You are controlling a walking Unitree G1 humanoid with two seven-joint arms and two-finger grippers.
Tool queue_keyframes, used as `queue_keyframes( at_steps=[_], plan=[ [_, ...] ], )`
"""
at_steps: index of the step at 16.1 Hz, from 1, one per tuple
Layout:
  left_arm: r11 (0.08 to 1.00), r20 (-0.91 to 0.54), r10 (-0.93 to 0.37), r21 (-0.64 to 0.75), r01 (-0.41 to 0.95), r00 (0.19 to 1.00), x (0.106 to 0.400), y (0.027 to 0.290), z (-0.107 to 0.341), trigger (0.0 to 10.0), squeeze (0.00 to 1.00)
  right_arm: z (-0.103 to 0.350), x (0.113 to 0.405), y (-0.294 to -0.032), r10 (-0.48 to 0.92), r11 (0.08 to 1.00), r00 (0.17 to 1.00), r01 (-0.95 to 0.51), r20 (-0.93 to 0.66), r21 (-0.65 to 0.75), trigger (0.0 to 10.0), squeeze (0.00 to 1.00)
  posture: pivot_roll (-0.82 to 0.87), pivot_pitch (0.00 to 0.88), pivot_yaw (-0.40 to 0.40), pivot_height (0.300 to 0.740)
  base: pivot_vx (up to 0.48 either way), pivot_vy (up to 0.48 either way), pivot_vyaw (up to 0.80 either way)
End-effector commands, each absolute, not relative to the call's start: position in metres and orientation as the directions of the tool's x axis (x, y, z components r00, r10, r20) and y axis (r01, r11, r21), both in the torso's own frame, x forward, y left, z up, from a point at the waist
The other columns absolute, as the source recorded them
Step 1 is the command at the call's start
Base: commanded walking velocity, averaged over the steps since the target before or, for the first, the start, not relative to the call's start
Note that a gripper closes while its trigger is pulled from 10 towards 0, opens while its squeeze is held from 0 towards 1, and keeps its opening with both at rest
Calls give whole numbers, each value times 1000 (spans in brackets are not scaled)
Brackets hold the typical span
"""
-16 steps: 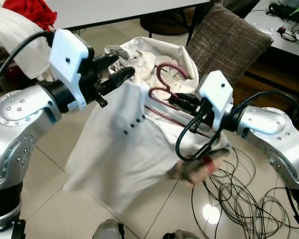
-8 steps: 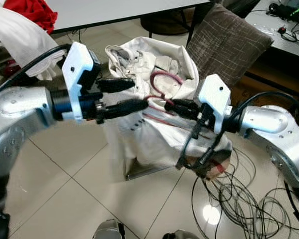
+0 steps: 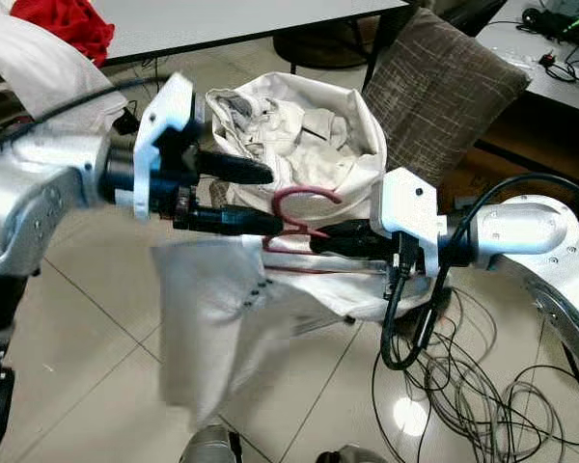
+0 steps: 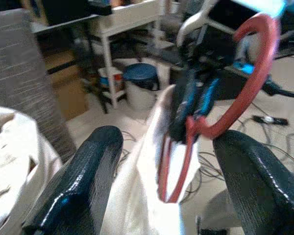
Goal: Hang hanger
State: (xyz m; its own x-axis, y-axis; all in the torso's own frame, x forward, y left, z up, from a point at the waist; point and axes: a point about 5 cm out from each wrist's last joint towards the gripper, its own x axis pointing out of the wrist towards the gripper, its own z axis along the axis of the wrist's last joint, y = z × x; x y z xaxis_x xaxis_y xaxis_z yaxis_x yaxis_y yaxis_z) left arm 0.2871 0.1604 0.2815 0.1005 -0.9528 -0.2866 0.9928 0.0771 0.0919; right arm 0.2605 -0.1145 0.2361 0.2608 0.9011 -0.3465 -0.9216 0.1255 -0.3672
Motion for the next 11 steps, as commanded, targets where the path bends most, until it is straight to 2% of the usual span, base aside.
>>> queue_keyframes(
  at_steps=[1,3,6,11],
  plan=[
    [24,-328,-943,72,997,47,287,154,277,10000,0,245,259,-111,896,82,255,-899,-362,-430,10000,0,-13,42,-37,740,0,0,0],
    [-19,-388,-921,62,998,6,287,149,270,10000,0,243,262,-111,874,76,280,-887,-398,-456,10000,0,-18,45,-33,740,0,0,0],
    [-43,-445,-896,77,996,-4,287,147,265,10000,0,242,265,-110,863,83,297,-882,-409,-465,10000,0,-17,46,-31,740,0,0,0],
    [21,-504,-857,164,986,102,302,143,258,10000,0,240,269,-108,846,70,310,-871,-433,-487,10000,0,-15,41,-33,740,0,0,0]
  ],
)
